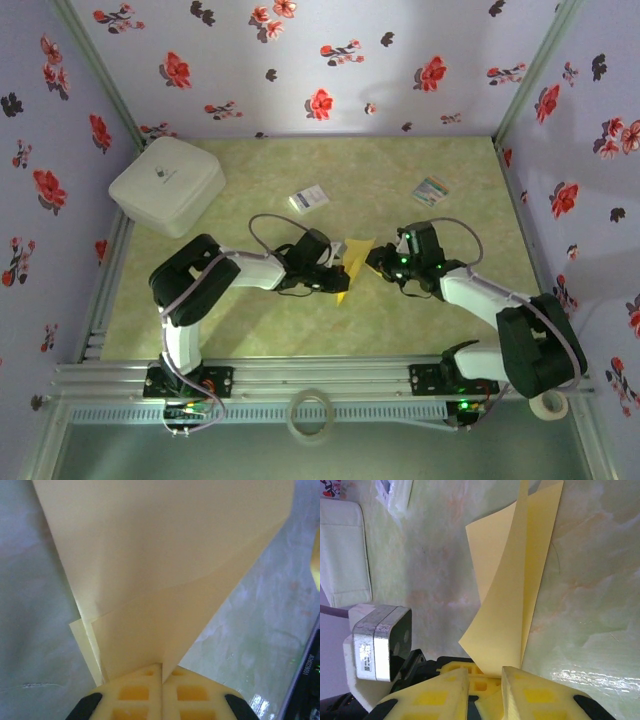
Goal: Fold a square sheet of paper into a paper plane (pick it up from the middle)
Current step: Fold the wing for the fifth time at the center of the table.
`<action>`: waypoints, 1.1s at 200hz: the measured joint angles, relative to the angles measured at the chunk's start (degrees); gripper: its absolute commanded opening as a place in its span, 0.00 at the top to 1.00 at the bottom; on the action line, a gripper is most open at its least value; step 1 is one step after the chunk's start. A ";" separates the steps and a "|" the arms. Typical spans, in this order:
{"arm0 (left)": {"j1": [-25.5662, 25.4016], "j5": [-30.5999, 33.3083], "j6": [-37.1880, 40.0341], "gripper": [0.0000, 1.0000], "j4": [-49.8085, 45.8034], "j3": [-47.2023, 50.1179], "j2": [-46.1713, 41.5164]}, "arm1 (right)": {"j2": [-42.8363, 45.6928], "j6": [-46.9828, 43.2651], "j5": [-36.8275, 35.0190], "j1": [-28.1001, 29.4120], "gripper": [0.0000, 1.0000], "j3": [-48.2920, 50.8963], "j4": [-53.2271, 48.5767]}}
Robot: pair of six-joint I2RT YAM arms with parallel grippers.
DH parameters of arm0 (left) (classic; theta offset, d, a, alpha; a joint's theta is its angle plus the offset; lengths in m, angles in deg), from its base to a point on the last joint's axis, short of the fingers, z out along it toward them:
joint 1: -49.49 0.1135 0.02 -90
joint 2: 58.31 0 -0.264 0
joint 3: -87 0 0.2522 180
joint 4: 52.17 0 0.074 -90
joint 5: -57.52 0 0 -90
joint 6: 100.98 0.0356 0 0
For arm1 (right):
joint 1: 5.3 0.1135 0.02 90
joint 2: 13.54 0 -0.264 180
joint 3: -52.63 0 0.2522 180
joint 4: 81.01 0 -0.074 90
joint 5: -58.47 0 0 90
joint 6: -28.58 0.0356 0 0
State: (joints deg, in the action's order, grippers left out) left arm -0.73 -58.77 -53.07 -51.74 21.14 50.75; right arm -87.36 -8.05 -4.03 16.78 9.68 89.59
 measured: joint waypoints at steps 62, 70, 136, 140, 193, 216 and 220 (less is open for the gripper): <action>1.38 -5.35 -4.00 1.00 3.89 0.42 1.73 | -3.39 -0.50 2.34 1.22 0.85 0.00 2.58; 1.49 -5.73 -4.42 1.00 4.28 0.42 1.90 | -3.98 -0.50 2.56 1.42 0.86 0.00 2.97; 2.40 -8.31 -7.85 1.00 8.46 1.64 2.73 | -9.97 -0.55 4.26 1.97 0.87 -1.18 6.14; 2.49 -8.39 -8.17 1.00 8.66 1.70 2.75 | -10.38 -0.68 4.26 1.97 0.87 -1.49 6.21; 2.89 -9.33 -10.34 1.00 10.91 2.45 3.15 | -14.88 -2.01 4.83 1.97 0.89 -4.87 7.26; 2.99 -9.64 -11.47 1.00 12.48 3.10 3.30 | -16.48 -2.43 5.11 1.97 0.89 -5.29 7.61; 3.04 -9.66 -11.67 1.00 12.85 3.26 3.30 | -16.59 -2.45 5.16 1.97 0.89 -5.29 7.63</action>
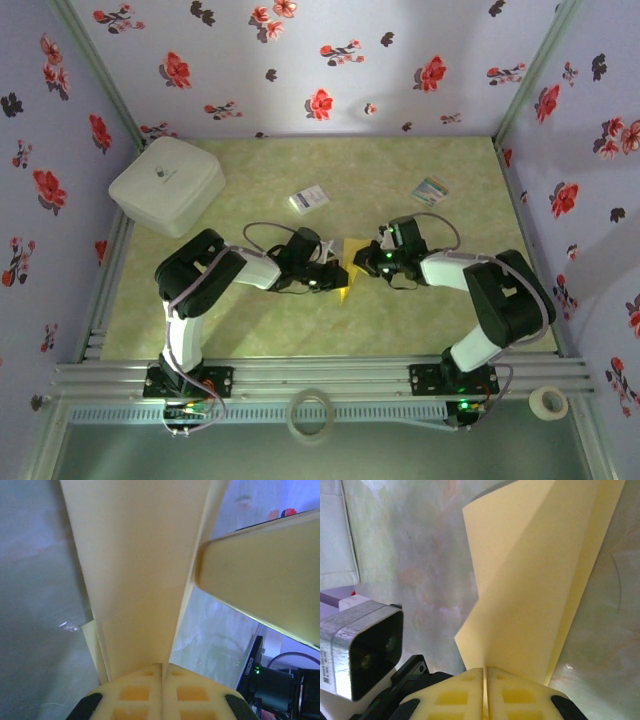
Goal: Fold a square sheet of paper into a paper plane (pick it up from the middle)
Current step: Fold the wing for the fifth time at the center of the table.
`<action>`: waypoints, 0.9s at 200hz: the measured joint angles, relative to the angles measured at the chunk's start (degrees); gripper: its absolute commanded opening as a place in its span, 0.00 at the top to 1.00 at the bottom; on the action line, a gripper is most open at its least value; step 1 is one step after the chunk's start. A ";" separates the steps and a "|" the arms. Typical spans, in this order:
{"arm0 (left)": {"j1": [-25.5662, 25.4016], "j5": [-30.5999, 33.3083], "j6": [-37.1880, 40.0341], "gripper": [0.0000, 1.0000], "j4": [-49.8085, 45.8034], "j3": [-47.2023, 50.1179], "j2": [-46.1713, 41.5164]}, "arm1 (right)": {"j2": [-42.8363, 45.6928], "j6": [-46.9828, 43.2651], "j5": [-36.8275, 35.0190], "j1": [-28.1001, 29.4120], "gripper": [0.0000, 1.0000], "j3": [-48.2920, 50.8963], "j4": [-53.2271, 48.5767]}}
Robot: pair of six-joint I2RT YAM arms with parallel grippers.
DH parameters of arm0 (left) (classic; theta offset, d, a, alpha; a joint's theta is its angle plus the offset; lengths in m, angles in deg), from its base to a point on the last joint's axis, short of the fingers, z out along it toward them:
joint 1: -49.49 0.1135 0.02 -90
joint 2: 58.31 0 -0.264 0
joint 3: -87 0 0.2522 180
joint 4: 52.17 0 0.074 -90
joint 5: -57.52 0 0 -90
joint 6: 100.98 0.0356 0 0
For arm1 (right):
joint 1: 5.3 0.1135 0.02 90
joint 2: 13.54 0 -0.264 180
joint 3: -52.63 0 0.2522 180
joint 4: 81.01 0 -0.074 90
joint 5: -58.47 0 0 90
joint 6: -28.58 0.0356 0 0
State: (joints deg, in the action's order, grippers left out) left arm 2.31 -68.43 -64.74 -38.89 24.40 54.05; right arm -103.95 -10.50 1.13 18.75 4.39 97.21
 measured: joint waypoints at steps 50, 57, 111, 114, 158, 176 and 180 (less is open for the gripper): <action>0.22 -0.26 -2.51 1.00 3.45 1.36 0.20 | -0.48 -1.07 0.66 -0.59 0.89 0.00 0.20; 0.26 -0.26 -2.84 1.00 3.82 1.46 0.22 | -0.59 -1.18 0.81 -0.79 0.89 0.00 0.20; 0.59 -1.16 -5.11 1.00 6.38 2.14 0.87 | -1.64 -1.70 1.70 -2.08 0.91 -0.09 0.20; 0.61 -1.22 -5.18 1.00 6.47 2.14 0.94 | -1.64 -1.73 1.73 -2.12 0.91 -0.09 0.20; 0.85 -1.81 -6.36 1.00 7.10 2.21 1.22 | -1.64 -1.90 2.40 -2.43 0.90 -0.17 0.20; 0.96 -1.84 -7.04 1.00 7.52 2.38 1.29 | -1.97 -1.92 3.37 -2.43 0.90 -0.74 0.22; 0.96 -1.84 -7.32 1.00 7.72 2.45 1.29 | -2.19 -1.92 3.58 -2.43 0.90 -0.92 0.26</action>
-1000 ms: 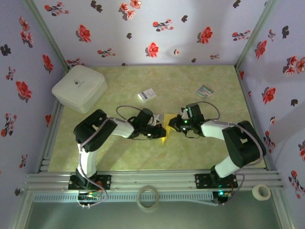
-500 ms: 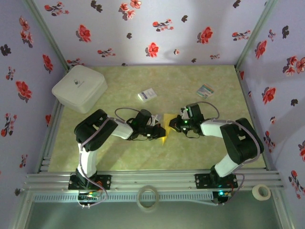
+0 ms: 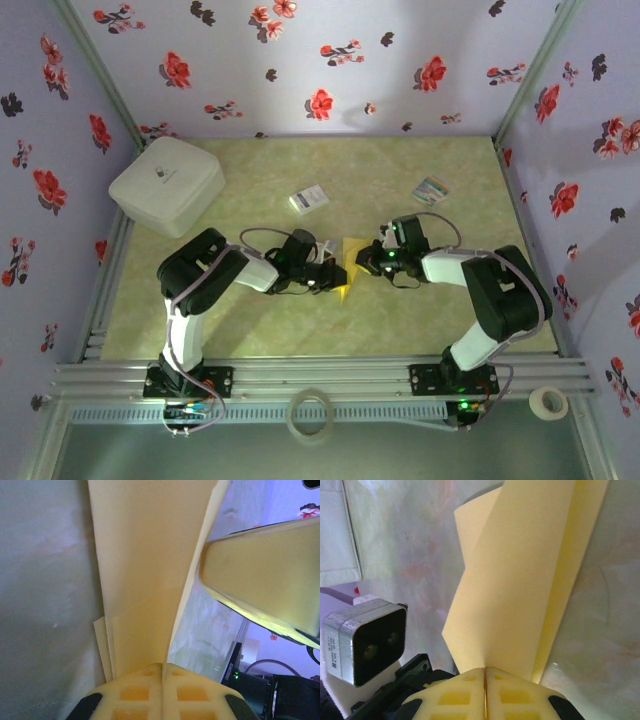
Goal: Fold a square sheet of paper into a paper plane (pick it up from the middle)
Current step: Fold the wing for the fifth time at the center of the table.
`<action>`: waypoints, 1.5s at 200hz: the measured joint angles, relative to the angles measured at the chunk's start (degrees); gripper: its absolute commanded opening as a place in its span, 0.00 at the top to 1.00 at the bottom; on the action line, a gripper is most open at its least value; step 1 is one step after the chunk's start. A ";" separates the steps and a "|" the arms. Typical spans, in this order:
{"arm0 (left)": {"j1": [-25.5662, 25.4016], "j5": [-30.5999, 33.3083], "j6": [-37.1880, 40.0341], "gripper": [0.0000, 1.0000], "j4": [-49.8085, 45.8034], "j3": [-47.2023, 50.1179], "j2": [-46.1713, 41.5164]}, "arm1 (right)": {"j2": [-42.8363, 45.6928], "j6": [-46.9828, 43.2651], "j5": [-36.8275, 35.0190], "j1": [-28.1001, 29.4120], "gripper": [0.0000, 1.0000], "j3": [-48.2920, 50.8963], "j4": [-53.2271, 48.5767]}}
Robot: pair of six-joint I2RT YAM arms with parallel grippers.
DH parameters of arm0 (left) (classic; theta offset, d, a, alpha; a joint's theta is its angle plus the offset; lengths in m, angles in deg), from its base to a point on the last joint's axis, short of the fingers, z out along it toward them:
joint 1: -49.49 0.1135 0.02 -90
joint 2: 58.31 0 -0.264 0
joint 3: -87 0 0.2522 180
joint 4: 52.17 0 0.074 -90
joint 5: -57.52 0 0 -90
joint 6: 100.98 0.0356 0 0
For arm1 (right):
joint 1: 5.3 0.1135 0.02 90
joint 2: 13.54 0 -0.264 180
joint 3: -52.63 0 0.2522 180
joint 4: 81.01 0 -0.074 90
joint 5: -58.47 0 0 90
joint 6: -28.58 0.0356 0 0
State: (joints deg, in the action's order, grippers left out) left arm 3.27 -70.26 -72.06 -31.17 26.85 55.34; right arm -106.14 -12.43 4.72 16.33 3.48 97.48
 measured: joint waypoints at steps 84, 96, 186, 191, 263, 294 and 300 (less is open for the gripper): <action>0.17 0.22 -2.27 1.00 1.16 0.50 0.04 | -2.40 -0.81 1.97 0.00 0.90 -1.01 0.37; 0.26 0.22 -2.75 1.00 1.36 0.68 0.04 | -2.78 -1.01 2.19 0.00 0.90 -1.11 0.37; 0.44 0.22 -3.56 1.00 1.68 0.83 0.09 | -4.68 -1.49 3.02 0.00 0.89 -2.34 0.35; 0.44 0.22 -3.56 1.00 1.68 0.83 0.09 | -4.83 -1.49 3.02 0.00 0.89 -2.40 0.37; 0.48 0.20 -3.56 1.00 1.66 0.81 0.15 | -6.21 -1.90 3.02 0.00 0.89 -2.73 0.37; 0.48 0.20 -3.56 1.00 1.64 0.81 0.13 | -6.82 -2.12 3.02 0.00 0.89 -2.82 0.44; 0.48 0.20 -3.56 1.00 1.62 0.81 0.15 | -6.99 -2.12 3.04 0.00 0.89 -2.89 0.44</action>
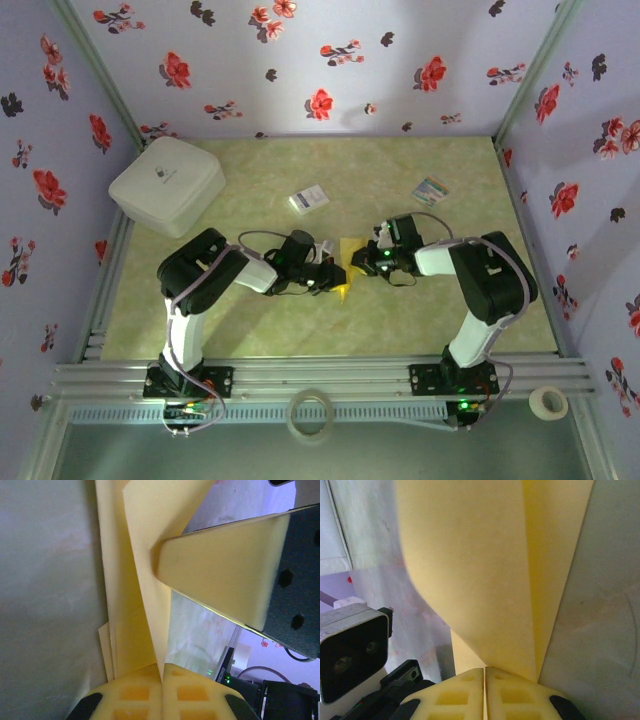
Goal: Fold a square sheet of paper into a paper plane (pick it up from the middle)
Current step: Fold the wing for the fifth time at the center of the table.
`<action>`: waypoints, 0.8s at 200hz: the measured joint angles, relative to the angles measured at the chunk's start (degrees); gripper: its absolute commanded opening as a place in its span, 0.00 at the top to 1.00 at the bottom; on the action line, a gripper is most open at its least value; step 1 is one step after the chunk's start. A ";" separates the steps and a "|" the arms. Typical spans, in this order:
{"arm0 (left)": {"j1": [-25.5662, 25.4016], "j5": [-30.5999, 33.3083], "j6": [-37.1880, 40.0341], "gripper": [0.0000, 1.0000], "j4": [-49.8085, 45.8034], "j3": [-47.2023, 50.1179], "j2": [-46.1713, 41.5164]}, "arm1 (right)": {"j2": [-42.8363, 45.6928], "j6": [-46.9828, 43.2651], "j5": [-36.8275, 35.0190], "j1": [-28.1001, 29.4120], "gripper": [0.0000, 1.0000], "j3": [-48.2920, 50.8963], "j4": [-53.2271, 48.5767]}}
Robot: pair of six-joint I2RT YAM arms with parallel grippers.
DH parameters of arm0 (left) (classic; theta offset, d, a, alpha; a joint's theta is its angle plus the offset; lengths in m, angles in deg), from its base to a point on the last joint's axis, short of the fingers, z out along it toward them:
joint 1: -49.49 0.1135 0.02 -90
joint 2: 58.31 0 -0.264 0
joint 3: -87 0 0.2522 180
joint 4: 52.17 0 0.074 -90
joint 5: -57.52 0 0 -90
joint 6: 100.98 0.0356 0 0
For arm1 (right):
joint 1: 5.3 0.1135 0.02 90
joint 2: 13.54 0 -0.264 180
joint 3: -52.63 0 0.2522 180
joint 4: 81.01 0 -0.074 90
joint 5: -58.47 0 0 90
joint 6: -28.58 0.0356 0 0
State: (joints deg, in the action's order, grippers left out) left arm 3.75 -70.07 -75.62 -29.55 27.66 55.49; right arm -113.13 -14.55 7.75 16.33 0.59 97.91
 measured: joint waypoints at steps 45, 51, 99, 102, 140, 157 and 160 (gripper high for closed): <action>0.00 0.02 0.00 1.00 -0.11 0.00 0.00 | -0.94 -0.20 0.63 0.00 0.89 -0.46 0.35; 0.02 0.02 0.00 1.00 -0.11 0.00 0.00 | -0.98 -0.26 0.63 0.00 0.89 -0.48 0.35; 0.04 0.02 0.04 0.90 -0.24 0.00 -0.17 | -1.14 -0.44 0.66 0.00 0.90 -0.68 0.09; 0.04 0.02 0.07 0.90 -0.39 0.00 -0.31 | -1.14 -0.44 0.68 0.00 0.90 -0.68 0.07; -0.11 0.11 0.74 0.90 -3.91 0.02 -1.73 | -1.16 -0.46 0.63 0.00 0.90 -0.83 -0.33; -0.39 0.17 0.96 0.92 -5.25 0.20 -2.36 | -1.18 -0.46 0.63 0.00 0.90 -0.98 -0.55; -0.42 0.26 0.96 0.92 -5.33 0.26 -2.43 | -1.18 -0.46 0.63 0.00 0.90 -1.01 -0.59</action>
State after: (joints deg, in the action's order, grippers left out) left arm 3.34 -69.80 -74.66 -34.89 27.92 53.06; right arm -114.31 -15.00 8.39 16.33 -0.41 97.32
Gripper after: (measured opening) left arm 0.089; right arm 0.103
